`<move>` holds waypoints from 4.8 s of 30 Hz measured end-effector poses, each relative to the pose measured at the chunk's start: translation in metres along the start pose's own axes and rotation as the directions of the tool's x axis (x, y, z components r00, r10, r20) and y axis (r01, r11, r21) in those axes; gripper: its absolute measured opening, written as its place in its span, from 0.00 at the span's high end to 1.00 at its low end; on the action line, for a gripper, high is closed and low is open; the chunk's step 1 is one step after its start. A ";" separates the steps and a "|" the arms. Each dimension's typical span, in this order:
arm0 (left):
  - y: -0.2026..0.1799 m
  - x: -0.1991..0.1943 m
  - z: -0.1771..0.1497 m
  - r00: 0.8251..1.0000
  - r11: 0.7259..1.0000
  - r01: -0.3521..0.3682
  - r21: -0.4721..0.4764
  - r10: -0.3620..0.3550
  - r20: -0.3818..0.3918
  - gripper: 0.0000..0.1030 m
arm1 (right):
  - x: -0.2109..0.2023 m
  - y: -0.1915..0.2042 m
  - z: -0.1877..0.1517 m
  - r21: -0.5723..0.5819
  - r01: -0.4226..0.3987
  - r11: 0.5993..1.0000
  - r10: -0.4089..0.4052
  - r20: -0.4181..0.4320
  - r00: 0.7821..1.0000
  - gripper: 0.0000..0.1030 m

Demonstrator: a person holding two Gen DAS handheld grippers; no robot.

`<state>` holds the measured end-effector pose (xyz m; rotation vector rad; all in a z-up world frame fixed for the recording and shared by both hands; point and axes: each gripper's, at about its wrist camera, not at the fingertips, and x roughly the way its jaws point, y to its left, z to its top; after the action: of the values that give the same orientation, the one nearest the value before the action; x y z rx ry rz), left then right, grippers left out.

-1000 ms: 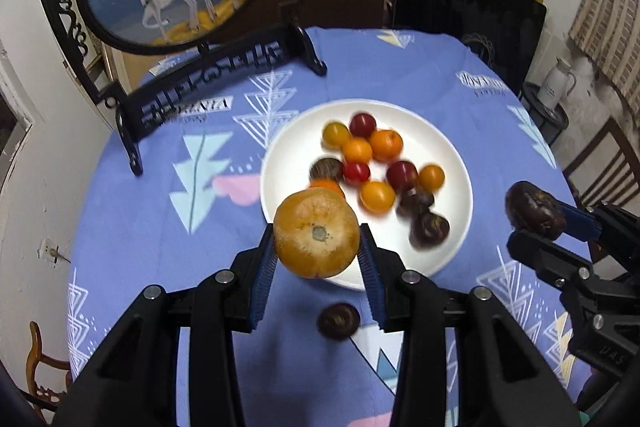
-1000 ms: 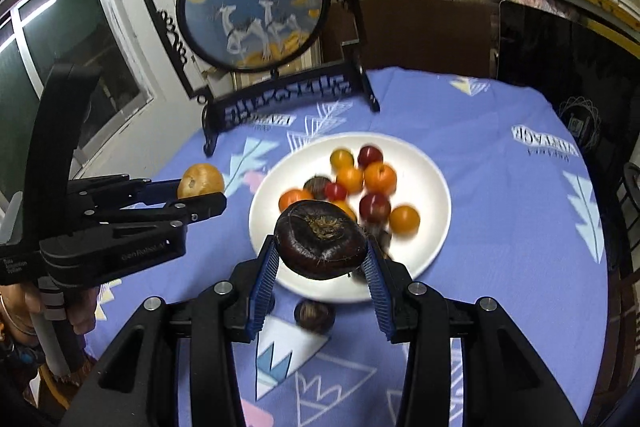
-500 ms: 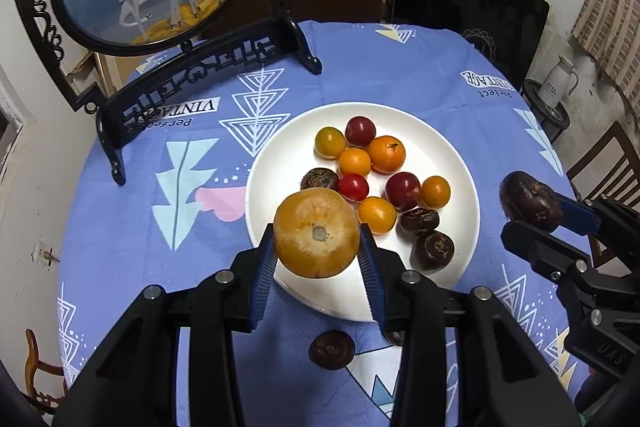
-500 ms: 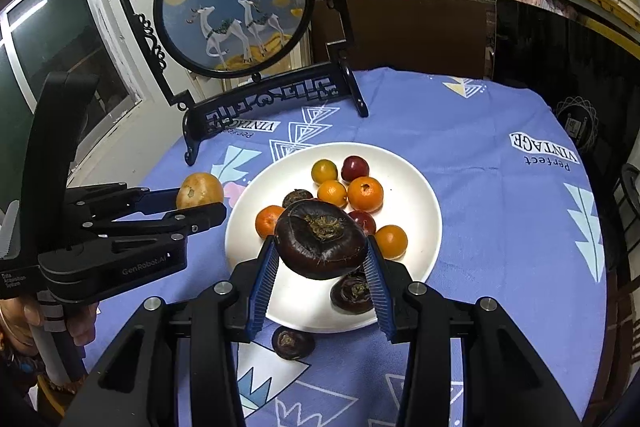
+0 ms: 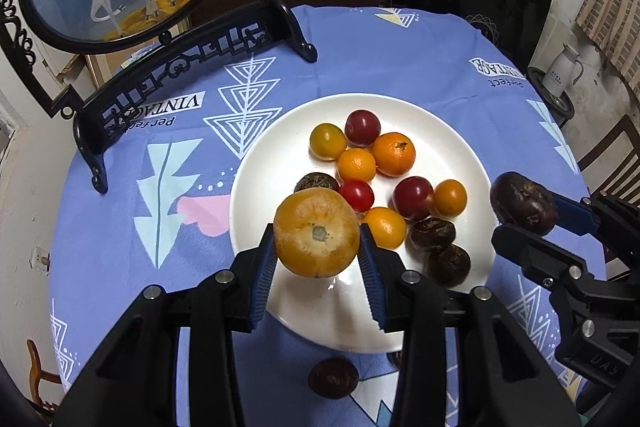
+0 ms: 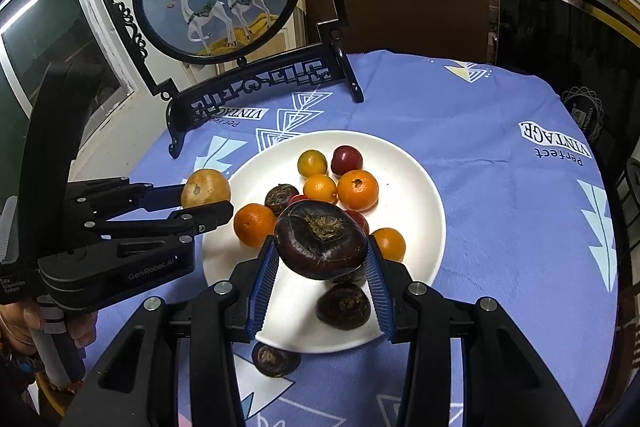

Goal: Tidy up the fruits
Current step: 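Lower the mangosteen and tangerine onto the white plate and open both tools, then grasp a mangosteen with the right tool while the left tool grasps the last mangosteen, then lower both mangosteens onto the white plate and open both tools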

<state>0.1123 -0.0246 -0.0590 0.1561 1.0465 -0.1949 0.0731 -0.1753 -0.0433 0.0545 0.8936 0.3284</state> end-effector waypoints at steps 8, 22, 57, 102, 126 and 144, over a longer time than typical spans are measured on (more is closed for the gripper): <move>0.003 0.020 0.009 1.000 1.000 -0.002 -0.005 0.002 -0.021 0.62 | 0.019 -0.006 0.008 0.004 -0.002 1.000 0.002 -0.014 1.000 0.57; 0.013 0.046 0.025 0.999 0.999 -0.028 -0.019 0.027 -0.043 0.62 | 0.050 -0.009 0.029 -0.002 0.006 1.000 -0.006 -0.024 1.000 0.57; 0.037 -0.022 -0.025 0.994 0.993 -0.100 -0.062 0.103 0.042 0.22 | -0.008 0.003 -0.032 -0.003 0.002 1.000 -0.002 -0.010 1.000 0.35; -0.006 0.020 -0.120 0.988 1.000 0.030 -0.004 -0.030 -0.154 0.60 | 0.020 0.031 -0.108 -0.064 0.022 0.998 -0.034 -0.192 0.981 0.60; -0.009 -0.054 -0.012 0.995 0.999 0.016 0.033 -0.019 0.103 0.60 | -0.042 0.031 0.003 -0.076 0.014 0.997 -0.007 0.086 0.996 0.60; -0.004 0.003 0.013 1.000 1.000 0.000 0.012 -0.001 0.023 0.60 | 0.011 0.012 0.026 -0.048 -0.006 0.999 0.007 0.024 1.000 0.60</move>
<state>0.1240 -0.0321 -0.0556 0.1636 1.0224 -0.2028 0.0962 -0.1582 -0.0334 0.0169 0.8613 0.3549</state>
